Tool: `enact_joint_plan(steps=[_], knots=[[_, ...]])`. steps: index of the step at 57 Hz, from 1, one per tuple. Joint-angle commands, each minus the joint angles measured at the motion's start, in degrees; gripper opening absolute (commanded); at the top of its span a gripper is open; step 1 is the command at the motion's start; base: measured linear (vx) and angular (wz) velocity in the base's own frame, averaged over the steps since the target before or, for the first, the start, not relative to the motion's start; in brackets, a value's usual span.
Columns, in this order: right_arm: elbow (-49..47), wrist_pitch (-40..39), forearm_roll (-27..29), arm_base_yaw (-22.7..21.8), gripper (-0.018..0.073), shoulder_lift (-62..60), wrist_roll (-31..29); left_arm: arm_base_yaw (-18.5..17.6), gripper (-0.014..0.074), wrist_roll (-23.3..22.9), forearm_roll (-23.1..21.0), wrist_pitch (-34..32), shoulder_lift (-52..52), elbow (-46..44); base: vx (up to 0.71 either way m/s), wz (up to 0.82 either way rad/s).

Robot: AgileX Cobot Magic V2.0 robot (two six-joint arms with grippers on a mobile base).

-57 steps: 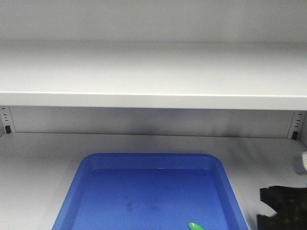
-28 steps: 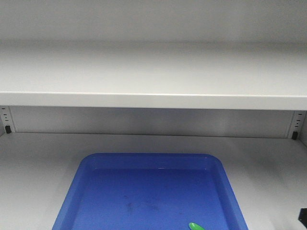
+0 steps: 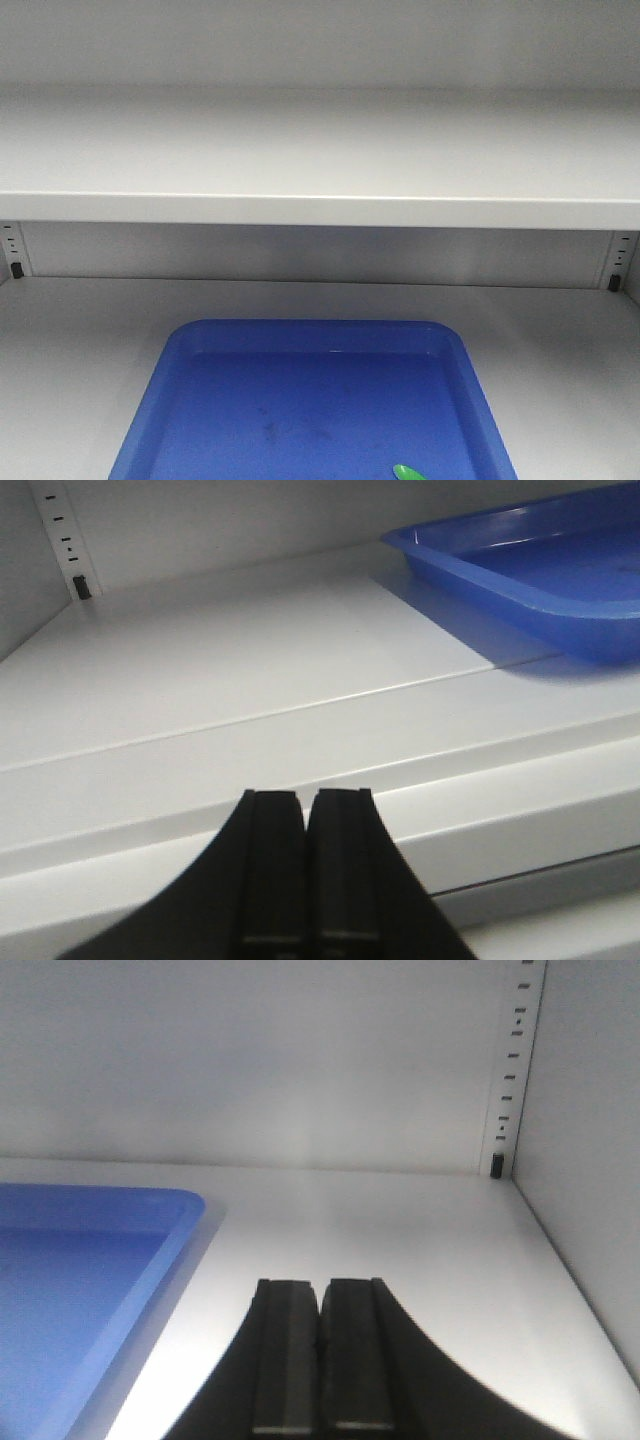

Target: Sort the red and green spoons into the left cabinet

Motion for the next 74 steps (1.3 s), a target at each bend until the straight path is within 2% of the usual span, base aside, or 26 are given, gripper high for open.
enact_joint_plan(steps=[1, 15, 30, 38, 49, 74], knots=[[0.0, -4.8, -0.9, -0.3, -0.0004, -2.0, 0.3, 0.1, -0.0007, -0.2, -0.2, -4.3, -1.0, 1.0, 0.00, 0.00], [13.5, -13.9, -0.9, -0.3, -0.0004, -10.5, 7.8, 0.1, -0.0007, -0.2, -0.2, -4.3, -1.0, 1.0, 0.00, 0.00], [20.3, -14.2, -3.0, -0.3, -0.0004, -21.5, 8.5, 0.1, -0.0007, -0.2, -0.2, -4.3, -1.0, 1.0, 0.00, 0.00], [20.4, -10.8, -4.9, -2.3, -0.0004, -22.8, 8.4, 0.1, -0.0007, -0.2, -0.2, -4.3, -1.1, 1.0, 0.00, 0.00], [20.4, -7.4, -3.0, -5.7, -0.0004, -22.8, 8.9, 0.1, -0.0007, -0.2, -0.2, -4.3, -1.1, 1.0, 0.00, 0.00], [20.4, -6.8, -2.6, -6.0, -0.0004, -22.8, 8.9, 0.1, -0.0007, -0.2, -0.2, -4.3, -1.1, 1.0, 0.00, 0.00]])
